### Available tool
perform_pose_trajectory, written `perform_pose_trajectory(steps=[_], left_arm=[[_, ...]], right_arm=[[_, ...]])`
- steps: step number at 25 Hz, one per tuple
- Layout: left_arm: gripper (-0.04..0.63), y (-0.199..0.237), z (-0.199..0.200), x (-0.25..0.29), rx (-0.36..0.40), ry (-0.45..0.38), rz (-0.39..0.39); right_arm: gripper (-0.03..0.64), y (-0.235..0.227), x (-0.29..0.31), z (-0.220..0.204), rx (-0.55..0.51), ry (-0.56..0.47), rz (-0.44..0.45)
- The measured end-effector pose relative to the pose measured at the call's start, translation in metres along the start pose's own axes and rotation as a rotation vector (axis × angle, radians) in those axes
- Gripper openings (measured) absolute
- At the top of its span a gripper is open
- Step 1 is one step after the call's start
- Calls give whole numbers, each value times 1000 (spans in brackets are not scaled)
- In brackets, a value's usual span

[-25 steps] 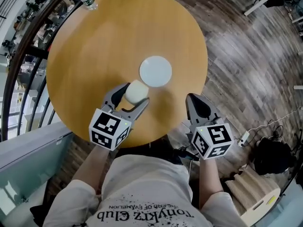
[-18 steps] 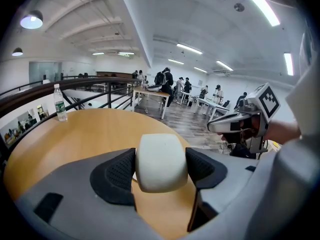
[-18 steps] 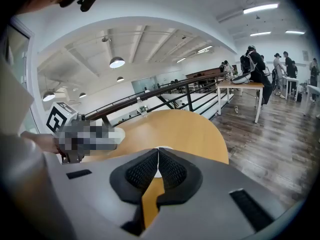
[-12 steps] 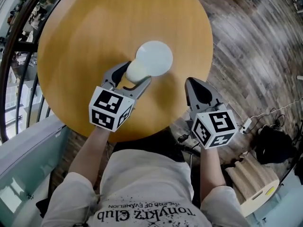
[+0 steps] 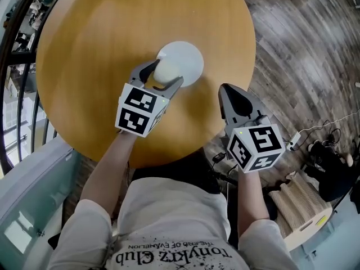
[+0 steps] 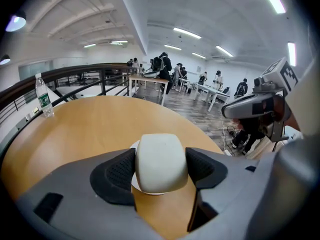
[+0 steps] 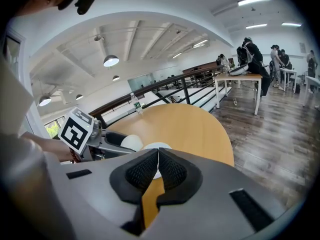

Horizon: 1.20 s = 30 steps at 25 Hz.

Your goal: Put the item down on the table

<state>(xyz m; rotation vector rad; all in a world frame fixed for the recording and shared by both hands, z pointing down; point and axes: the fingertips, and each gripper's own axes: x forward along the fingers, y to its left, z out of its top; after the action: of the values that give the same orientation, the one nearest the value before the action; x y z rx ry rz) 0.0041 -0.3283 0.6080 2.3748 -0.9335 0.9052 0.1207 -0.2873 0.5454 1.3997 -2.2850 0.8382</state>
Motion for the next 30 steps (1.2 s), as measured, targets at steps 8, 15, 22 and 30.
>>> perform_pose_trajectory(steps=[8, 15, 22, 30], left_arm=[[322, 4, -14, 47, 47, 78, 1], [322, 9, -25, 71, 72, 126, -6], [322, 7, -27, 82, 78, 144, -12], [322, 9, -29, 89, 91, 160, -22]], right_arm=[[25, -17, 7, -13, 31, 18, -10], [26, -25, 9, -25, 57, 31, -23], [26, -34, 6, -29, 75, 35, -42], [26, -34, 6, -35, 98, 38, -49]])
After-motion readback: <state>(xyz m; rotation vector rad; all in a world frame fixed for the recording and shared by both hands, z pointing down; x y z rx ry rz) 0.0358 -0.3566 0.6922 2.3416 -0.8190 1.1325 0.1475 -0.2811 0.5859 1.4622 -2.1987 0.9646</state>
